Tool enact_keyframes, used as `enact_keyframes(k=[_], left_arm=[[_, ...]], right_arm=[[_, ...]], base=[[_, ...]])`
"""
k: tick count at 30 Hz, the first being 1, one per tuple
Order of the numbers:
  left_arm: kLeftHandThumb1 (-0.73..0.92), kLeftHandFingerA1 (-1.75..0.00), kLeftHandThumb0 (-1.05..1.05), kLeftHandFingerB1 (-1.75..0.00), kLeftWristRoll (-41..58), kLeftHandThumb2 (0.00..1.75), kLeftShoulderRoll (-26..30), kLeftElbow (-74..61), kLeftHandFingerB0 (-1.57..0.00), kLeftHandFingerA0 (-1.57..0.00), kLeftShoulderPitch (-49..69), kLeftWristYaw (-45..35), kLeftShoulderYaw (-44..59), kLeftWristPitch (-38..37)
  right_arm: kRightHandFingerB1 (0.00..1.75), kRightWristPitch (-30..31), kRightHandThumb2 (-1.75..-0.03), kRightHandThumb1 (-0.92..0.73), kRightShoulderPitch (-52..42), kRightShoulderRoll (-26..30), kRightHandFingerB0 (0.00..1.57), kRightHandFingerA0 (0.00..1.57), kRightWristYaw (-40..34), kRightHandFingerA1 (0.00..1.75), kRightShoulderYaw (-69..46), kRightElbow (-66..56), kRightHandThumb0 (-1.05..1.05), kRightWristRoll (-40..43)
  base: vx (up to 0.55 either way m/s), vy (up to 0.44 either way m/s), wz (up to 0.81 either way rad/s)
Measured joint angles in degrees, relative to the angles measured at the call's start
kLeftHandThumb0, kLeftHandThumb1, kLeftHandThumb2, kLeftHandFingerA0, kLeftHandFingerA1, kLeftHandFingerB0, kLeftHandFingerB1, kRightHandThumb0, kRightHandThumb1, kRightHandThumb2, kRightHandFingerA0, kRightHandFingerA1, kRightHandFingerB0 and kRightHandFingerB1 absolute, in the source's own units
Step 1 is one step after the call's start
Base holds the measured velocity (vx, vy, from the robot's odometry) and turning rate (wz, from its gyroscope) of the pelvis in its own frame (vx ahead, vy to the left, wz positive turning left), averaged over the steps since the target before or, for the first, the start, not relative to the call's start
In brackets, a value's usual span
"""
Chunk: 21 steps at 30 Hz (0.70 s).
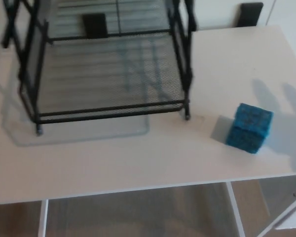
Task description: The robot walks towards a desk on which a file tray is kept in the middle and a cube is kept to its right. The robot lifts the cube using its right hand and places it on the file tray.
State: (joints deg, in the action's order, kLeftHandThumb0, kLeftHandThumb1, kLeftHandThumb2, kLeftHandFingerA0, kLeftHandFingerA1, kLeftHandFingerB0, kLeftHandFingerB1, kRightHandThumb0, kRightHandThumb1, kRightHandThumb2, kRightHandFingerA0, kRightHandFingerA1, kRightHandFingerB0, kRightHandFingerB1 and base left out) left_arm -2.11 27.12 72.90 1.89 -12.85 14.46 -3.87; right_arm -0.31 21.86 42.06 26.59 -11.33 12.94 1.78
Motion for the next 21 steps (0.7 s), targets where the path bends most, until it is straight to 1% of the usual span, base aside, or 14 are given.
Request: enact_keyframes(k=[2,3,4,5,6,10,11,13,15,16,17,18,19,21], left_arm=[[0.52,-1.02,-1.05,-0.86,0.0,1.39,-1.3,0.2,-0.25,-0.55,0.6,-0.1,-0.2,0.0],[0.61,-1.17,-1.05,-1.06,0.0,1.32,-1.7,0.2,-0.23,-0.5,0.8,-0.1,-0.3,0.0],[0.52,-1.01,-1.05,-0.86,0.0,1.39,-1.9,0.2,-0.23,-0.54,1.0,-0.1,-0.3,0.0],[0.55,-1.02,-1.01,-0.87,0.1,1.4,-2.1,0.2,-0.26,-0.55,1.1,-0.1,-0.3,0.0],[0.58,-0.93,-0.77,-0.72,0.1,1.45,-2.1,0.2,0.0,-0.45,1.1,-0.1,-0.3,0.0],[0.59,-0.94,-0.77,-0.71,0.1,1.44,-2.2,0.5,0.0,-0.48,1.2,0.0,-0.3,0.0],[0.49,-1.03,-1.05,-0.88,0.2,1.38,-2.2,0.6,-0.27,-0.59,1.2,0.0,-0.3,0.0],[0.49,-1.03,-1.05,-0.88,0.2,1.38,-2.1,0.8,-0.27,-0.59,1.3,0.1,-0.3,0.0],[0.61,-1.1,-1.05,-1.0,0.3,1.29,-2.0,0.9,-0.33,-0.57,1.5,0.1,-0.3,0.0],[0.61,-1.12,-1.05,-1.02,0.2,1.25,-2.2,0.9,-0.32,-0.58,1.4,-0.1,-0.7,0.0],[0.54,-1.0,-0.88,-0.73,0.2,1.45,-1.7,0.8,0.0,-0.57,1.4,-0.2,-0.8,0.0],[0.54,-1.0,-0.88,-0.73,0.2,1.45,-1.1,0.8,0.0,-0.57,1.3,-0.2,-0.8,0.0],[0.59,-1.02,-0.91,-0.74,0.2,1.49,-0.5,0.8,0.0,-0.59,1.2,-0.2,-0.9,0.0],[0.58,-1.01,-0.89,-0.73,0.3,1.48,-0.3,0.9,0.0,-0.59,1.1,-0.1,-1.0,0.0]], right_arm=[[0.11,2.1,-0.89,-0.49,2.8,-1.1,0.0,0.0,0.3,0.16,4.7,-3.2,-0.83,-1.6],[0.02,3.1,-0.89,-0.52,4.0,-1.3,0.0,0.0,0.4,0.1,6.5,-4.4,-0.9,-2.3],[0.01,3.7,-0.89,-0.53,4.9,-1.3,0.0,0.0,0.5,0.09,7.8,-5.2,-0.91,-2.8],[0.03,4.6,-0.91,-0.52,6.0,-1.4,0.0,0.0,0.6,0.11,9.3,-6.1,-0.91,-3.6],[0.1,5.5,-0.91,-0.5,6.8,-1.3,0.0,0.0,0.7,0.17,10.6,-6.8,-0.85,-4.2],[0.16,9.1,-0.88,-0.47,9.4,-1.2,0.0,0.0,1.3,0.19,14.7,-8.5,-0.78,-6.5],[0.18,9.9,-0.88,-0.46,9.6,-1.2,0.0,0.0,1.6,0.19,15.3,-8.9,-0.78,-6.8],[0.18,11.2,-0.88,-0.46,9.9,-1.2,0.0,0.0,1.9,0.19,16.3,-9.4,-0.78,-7.4],[0.21,13.2,-0.89,-0.44,10.2,-1.3,0.0,0.0,2.4,0.24,17.6,-10.1,-0.74,-8.3],[0.2,13.8,-0.64,-0.57,10.7,-1.6,0.0,0.0,2.7,0.29,18.6,-10.3,-0.82,-8.7],[0.2,14.1,-0.63,-0.58,10.9,-2.0,0.0,0.0,2.8,0.31,19.5,-10.5,-0.8,-9.0],[0.2,14.4,-0.63,-0.58,10.9,-2.3,0.0,0.0,2.9,0.31,20.1,-10.6,-0.8,-9.3],[0.17,14.8,-0.89,-0.45,11.0,-2.9,0.0,0.01,3.0,0.26,21.1,-10.9,-0.77,-9.8],[0.18,15.3,-0.89,-0.45,11.1,-3.7,0.0,0.01,3.1,0.26,22.3,-10.9,-0.76,-10.4]], base=[[0.01,-0.203,-0.01],[0.02,-0.127,-0.06],[0.03,-0.096,0.06],[0.05,-0.067,-0.06],[0.0,0.0,0.0],[0.01,0.053,-0.02],[0.0,0.146,-0.04],[-0.01,0.182,-0.07],[0.03,0.232,0.13],[0.07,0.225,-0.25],[0.06,0.208,0.18],[-0.04,0.135,0.13],[-0.04,0.077,0.17],[-0.01,0.076,0.14]])
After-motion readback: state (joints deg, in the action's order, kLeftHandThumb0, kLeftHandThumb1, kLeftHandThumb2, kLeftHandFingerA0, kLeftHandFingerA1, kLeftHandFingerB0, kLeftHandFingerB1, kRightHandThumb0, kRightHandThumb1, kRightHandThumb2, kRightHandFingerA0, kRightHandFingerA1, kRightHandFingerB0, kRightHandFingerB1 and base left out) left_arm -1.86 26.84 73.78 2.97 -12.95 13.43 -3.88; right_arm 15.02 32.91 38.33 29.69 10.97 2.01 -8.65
